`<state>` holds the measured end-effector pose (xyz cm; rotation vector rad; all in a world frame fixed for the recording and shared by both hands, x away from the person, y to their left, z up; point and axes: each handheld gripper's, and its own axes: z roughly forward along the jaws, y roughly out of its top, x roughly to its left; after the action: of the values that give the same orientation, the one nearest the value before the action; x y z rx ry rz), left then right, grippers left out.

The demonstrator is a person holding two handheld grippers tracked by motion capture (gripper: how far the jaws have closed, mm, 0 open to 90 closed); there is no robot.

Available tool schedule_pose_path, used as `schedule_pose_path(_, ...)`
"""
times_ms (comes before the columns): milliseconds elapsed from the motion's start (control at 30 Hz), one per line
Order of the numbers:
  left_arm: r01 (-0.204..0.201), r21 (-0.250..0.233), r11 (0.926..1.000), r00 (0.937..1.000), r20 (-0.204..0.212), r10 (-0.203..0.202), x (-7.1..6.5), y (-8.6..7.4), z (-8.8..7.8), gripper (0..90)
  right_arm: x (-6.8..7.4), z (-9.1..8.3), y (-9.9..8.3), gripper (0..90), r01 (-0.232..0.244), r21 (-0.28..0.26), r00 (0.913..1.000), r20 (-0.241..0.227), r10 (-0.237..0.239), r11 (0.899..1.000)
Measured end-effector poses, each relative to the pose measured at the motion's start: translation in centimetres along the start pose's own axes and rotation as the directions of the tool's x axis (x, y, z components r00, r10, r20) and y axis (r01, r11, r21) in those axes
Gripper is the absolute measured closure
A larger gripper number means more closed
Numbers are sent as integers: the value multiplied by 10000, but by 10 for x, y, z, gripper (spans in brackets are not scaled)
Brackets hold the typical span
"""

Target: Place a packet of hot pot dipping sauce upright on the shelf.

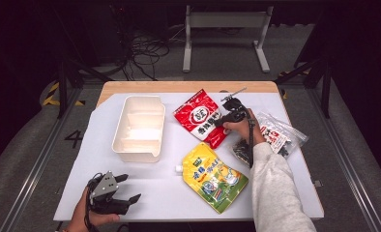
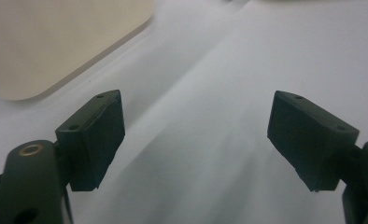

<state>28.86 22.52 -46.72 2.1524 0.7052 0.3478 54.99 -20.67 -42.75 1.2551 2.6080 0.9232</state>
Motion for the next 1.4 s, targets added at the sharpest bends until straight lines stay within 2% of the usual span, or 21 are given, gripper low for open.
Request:
schedule_pose_path(167, -20, -58, 10000, 10000, 25, 20, -1, 2, 0, 197, 7, -5, -4, 769, 384, -329, 9987, 361, -372, 9987)
schedule_pose_path(333, -5, -324, 9995, 10000, 89, 7, -2, 10, -1, 197, 11, -17, -13, 790, 239, -1037, 9986, 487, -189, 9943)
schedule_pose_path(367, 106, -420, 9991, 9998, 187, -99, -2, 12, -1, 196, 13, -21, -14, 793, 287, -1203, 9984, 528, -225, 9923)
schedule_pose_path(467, 62, -634, 9980, 9996, 288, -44, -4, 20, -1, 195, 19, -33, -17, 797, 351, -1705, 9973, 697, -235, 9847)
schedule_pose_path(600, 51, -911, 9958, 9991, 418, -13, -8, 33, -1, 191, 28, -54, -22, 798, 380, -2506, 9975, 679, -216, 9673)
schedule_pose_path(667, 86, -988, 9951, 9989, 468, -40, -10, 39, 0, 191, 34, -64, -25, 798, 397, -2923, 9974, 686, -205, 9555)
schedule_pose_path(767, 189, -1135, 9934, 9992, 358, -149, -13, 52, 2, 176, 42, -77, -31, 798, 525, -3356, 9973, 657, -323, 9406)
schedule_pose_path(867, 208, -1473, 9889, 9988, 478, -139, -15, 66, 1, 174, 50, -91, -38, 798, 601, -3765, 9977, 530, -432, 9245)
schedule_pose_path(967, 118, -1853, 9826, 9976, 686, 10, -20, 83, 3, 174, 60, -102, -48, 799, 801, -4211, 9967, 459, -669, 9035)
schedule_pose_path(1067, -204, -1766, 9841, 9972, 670, 327, -28, 99, 13, 182, 73, -108, -59, 799, 1143, -4454, 9934, 607, -975, 8880)
schedule_pose_path(1233, -302, -1778, 9836, 9946, 927, 473, -40, 119, 34, 186, 92, -115, -78, 799, 1233, -4806, 9919, 333, -1225, 8682)
schedule_pose_path(1400, -38, -1671, 9859, 9892, 1435, 282, -45, 133, 61, 195, 107, -117, -94, 799, 1297, -5163, 9899, 187, -1402, 8465)
